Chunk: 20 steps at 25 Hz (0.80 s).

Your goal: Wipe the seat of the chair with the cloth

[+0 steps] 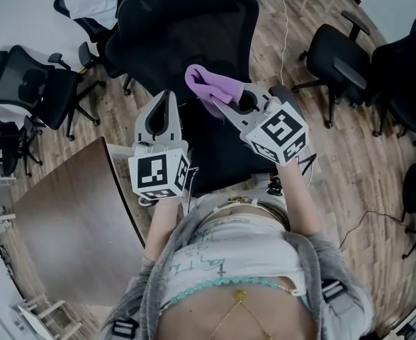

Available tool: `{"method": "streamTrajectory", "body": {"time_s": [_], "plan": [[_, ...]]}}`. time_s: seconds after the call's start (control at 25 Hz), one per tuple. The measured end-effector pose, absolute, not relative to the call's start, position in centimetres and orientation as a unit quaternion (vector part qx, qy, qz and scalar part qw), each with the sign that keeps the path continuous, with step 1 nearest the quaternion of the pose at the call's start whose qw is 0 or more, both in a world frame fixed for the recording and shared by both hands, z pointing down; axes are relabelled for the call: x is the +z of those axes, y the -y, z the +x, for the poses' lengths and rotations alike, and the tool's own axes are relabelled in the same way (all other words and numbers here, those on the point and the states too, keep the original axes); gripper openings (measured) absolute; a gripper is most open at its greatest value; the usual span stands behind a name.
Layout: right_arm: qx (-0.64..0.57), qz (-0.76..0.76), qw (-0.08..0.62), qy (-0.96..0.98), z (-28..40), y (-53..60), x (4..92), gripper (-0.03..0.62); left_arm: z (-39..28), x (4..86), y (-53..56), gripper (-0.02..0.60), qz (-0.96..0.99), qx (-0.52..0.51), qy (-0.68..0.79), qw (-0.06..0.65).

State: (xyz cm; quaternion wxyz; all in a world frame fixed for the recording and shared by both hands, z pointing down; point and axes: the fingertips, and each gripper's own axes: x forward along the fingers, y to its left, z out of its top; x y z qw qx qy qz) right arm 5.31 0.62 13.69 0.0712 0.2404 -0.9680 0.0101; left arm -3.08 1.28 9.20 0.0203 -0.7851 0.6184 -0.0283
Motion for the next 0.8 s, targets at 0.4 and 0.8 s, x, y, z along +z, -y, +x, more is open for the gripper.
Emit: {"method": "streamTrajectory", "body": {"time_s": [0.4, 0.8], "plan": [[-0.002, 0.247, 0.055, 0.968, 5.6, -1.6, 12.0, 0.048, -2.1, 7.3, -2.0, 0.003, -0.785, -0.016, -0.618, 0.035], [-0.002, 0.249, 0.071, 0.966, 5.6, -2.4, 12.5, 0.048, -1.9, 7.8, -2.9, 0.003, -0.788, -0.021, -0.615, 0.031]]}}
